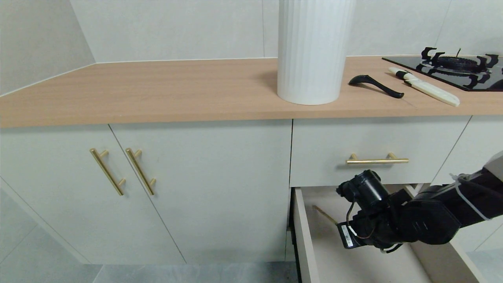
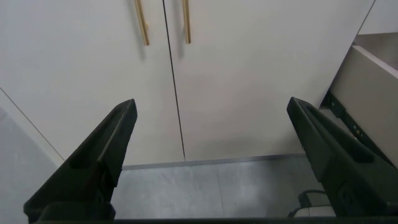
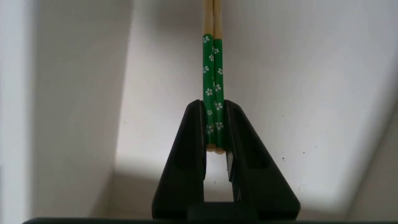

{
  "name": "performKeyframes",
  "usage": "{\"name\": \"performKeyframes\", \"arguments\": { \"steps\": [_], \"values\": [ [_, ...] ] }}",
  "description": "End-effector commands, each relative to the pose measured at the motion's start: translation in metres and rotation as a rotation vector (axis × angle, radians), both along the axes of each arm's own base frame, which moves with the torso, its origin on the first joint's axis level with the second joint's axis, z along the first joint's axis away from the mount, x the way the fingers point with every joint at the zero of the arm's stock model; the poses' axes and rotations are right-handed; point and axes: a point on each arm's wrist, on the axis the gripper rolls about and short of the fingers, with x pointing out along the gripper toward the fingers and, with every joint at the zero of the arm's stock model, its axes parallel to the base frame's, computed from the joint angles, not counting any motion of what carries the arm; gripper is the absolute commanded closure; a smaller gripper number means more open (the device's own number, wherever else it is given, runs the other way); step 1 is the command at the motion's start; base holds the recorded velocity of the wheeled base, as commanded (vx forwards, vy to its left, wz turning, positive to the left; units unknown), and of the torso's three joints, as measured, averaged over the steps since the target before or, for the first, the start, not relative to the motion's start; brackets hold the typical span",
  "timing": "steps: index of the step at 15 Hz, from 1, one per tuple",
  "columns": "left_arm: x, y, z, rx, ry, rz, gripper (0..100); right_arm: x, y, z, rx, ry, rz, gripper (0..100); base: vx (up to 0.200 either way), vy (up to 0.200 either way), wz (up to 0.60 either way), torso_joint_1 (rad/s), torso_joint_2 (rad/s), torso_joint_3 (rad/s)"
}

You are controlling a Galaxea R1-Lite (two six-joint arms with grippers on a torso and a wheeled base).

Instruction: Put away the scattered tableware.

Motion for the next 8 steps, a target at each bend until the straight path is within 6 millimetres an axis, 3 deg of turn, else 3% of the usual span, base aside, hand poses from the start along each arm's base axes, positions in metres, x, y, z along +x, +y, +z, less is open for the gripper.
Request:
{"name": "performKeyframes", "arguments": {
  "steps": [1, 8],
  "values": [
    [0.000, 0.000, 0.000, 0.000, 0.000, 0.000, 0, 0.002, 0.002, -0.016, -0.026, 0.043, 0.000, 100, 0.000, 0.000, 0.00, 0.000, 0.00, 0.000],
    [0.000, 0.000, 0.000, 0.000, 0.002, 0.000, 0, 0.002, 0.007, -0.047, -0.076, 0.127, 0.016, 100, 0.000, 0.000, 0.00, 0.000, 0.00, 0.000]
  ]
}}
